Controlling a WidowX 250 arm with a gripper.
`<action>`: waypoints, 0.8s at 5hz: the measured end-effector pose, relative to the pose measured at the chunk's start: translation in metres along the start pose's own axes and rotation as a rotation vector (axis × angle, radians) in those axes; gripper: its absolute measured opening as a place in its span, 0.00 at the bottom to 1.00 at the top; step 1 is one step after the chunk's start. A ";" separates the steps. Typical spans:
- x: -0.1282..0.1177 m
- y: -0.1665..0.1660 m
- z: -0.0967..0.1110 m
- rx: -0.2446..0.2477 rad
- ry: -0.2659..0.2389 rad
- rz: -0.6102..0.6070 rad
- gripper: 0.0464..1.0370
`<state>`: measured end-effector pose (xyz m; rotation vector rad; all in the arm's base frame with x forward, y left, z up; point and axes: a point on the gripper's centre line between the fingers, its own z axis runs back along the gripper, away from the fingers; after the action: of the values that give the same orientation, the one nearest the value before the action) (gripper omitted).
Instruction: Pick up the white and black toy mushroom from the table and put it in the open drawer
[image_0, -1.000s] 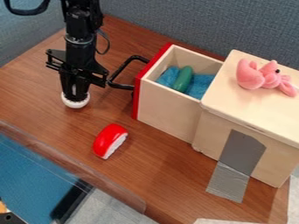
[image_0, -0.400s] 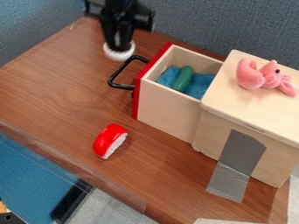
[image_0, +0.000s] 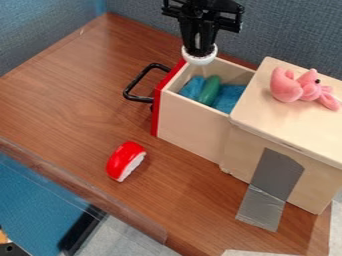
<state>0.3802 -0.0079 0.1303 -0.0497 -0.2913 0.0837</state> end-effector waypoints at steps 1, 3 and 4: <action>-0.001 -0.016 -0.006 -0.040 -0.005 -0.031 0.18; -0.010 -0.025 -0.013 -0.083 0.021 -0.043 0.52; -0.012 -0.028 -0.013 -0.085 0.034 -0.048 0.84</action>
<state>0.3744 -0.0369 0.1156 -0.1279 -0.2622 0.0232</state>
